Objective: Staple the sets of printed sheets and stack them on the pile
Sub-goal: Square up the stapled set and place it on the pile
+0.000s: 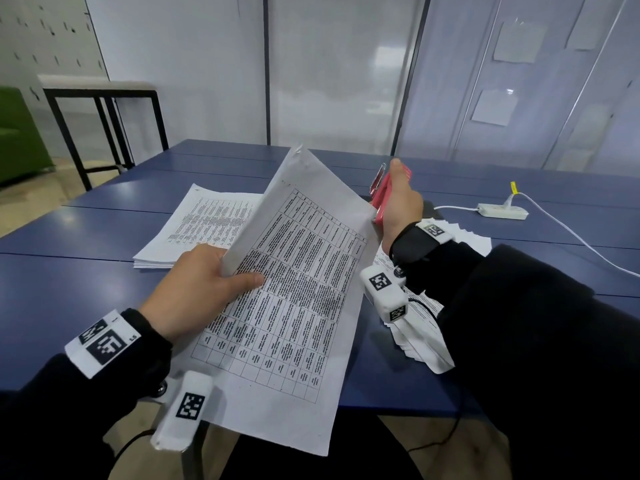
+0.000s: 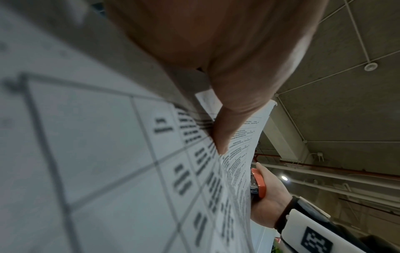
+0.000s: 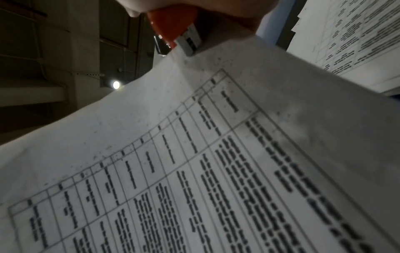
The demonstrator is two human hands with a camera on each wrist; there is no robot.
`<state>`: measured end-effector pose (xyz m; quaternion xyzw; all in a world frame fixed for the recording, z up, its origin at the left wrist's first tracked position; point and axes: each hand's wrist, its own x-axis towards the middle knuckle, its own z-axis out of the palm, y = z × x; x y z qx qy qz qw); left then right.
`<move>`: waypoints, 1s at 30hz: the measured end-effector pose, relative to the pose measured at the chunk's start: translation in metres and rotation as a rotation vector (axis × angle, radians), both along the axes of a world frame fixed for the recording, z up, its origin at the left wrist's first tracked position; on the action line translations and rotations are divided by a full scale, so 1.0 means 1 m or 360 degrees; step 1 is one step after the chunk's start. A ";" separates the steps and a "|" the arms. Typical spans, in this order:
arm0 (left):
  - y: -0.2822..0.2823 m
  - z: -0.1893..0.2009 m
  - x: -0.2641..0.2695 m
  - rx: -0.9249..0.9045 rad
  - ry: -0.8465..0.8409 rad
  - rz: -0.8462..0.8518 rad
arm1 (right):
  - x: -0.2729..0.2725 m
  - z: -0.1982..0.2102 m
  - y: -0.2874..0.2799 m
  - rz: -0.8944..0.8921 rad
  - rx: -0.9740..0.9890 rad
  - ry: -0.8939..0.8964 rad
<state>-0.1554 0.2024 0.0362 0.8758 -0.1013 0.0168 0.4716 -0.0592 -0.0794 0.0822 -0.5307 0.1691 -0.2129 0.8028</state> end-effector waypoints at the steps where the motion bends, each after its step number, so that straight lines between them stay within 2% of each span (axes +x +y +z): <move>1: -0.001 0.000 0.000 0.0004 -0.0007 0.0000 | 0.002 -0.001 0.000 -0.0003 -0.0004 0.0008; 12: -0.002 -0.002 0.003 0.0081 -0.0031 0.0103 | 0.005 -0.014 0.005 -0.0206 -0.0218 0.0095; 18: 0.015 -0.005 0.006 -0.0039 0.0110 0.0081 | 0.000 -0.009 -0.003 0.0274 -0.0147 0.0221; 22: 0.026 -0.005 0.006 -0.0393 0.0209 0.0059 | -0.005 -0.008 -0.017 0.0474 -0.0323 0.0356; 25: 0.040 -0.009 0.012 -0.0523 0.0252 0.0042 | -0.011 -0.017 -0.025 0.0777 -0.0877 0.0609; 28: 0.048 -0.018 0.021 -0.0742 0.0362 0.0136 | -0.012 -0.036 -0.030 0.0972 -0.1969 0.0727; 30: 0.047 -0.027 0.026 -0.0881 0.0442 0.0185 | -0.014 -0.046 -0.029 0.1014 -0.2483 0.0752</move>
